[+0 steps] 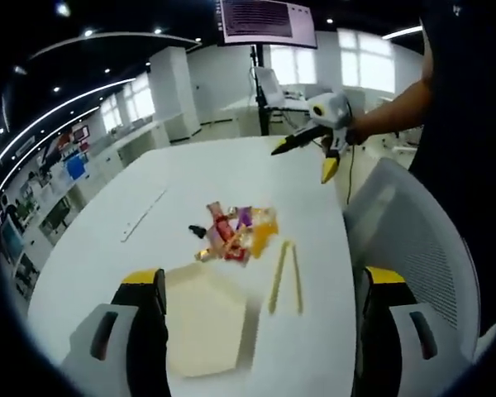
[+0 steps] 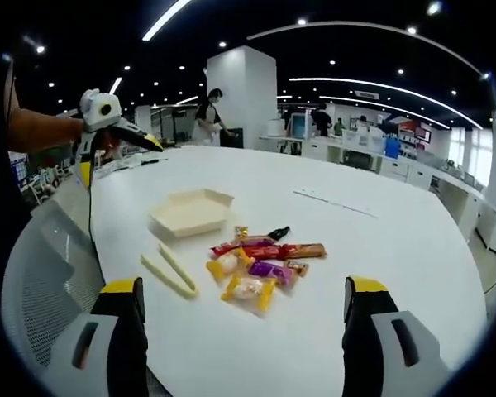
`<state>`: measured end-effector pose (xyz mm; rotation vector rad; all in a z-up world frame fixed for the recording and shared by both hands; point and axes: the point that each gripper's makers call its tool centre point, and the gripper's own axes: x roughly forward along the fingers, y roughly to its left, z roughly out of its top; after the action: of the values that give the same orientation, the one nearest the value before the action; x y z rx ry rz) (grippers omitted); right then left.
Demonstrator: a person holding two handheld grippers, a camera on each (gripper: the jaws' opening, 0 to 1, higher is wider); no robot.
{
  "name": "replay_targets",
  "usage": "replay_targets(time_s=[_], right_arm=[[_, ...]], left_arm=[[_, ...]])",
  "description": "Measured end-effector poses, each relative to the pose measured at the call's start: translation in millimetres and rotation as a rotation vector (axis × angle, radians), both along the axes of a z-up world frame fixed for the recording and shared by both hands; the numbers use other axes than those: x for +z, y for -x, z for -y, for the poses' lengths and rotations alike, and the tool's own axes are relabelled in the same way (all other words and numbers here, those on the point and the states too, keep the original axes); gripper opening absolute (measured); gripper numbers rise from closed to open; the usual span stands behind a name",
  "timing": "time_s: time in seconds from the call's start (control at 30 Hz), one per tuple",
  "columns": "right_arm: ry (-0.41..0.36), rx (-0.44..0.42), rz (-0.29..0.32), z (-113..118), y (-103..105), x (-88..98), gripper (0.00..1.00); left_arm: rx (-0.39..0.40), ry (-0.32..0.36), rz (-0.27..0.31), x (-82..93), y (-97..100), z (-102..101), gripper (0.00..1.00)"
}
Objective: Place the target food into the container with the food tongs after gripping and lifting it, then release it inside without dropping or visibly crushing the food.
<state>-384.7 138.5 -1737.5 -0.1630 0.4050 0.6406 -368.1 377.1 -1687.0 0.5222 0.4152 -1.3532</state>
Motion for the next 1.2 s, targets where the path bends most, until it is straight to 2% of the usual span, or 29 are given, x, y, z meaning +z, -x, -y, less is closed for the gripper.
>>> replay_targets(time_s=[0.17,0.4,0.73,0.87,1.03,1.2], right_arm=[[-0.004,-0.009,0.0,2.0,1.3,-1.8,0.99],[-0.012,-0.014,-0.007,2.4,4.2,-4.5,0.99],[-0.016,-0.017,-0.011,2.9,5.7,-6.6,0.99],[-0.017,-0.017,-0.016,2.4,6.0,-8.2,0.99],[-0.016,-0.017,-0.018,2.7,6.2,-8.9,0.99],[-0.017,-0.018,-0.022,3.0,6.7,-10.0,0.99]], left_arm=[[-0.008,-0.042,-0.027,-15.8,1.2,3.7,0.91],[0.007,-0.053,-0.058,-32.0,-0.5,8.5,0.89],[0.007,-0.091,-0.074,-52.0,1.8,16.2,0.85],[0.003,-0.123,-0.074,-63.6,2.6,17.7,0.81],[-0.019,-0.129,-0.084,-73.5,10.1,27.2,0.74],[-0.052,-0.186,-0.097,-96.4,18.3,31.1,0.66]])
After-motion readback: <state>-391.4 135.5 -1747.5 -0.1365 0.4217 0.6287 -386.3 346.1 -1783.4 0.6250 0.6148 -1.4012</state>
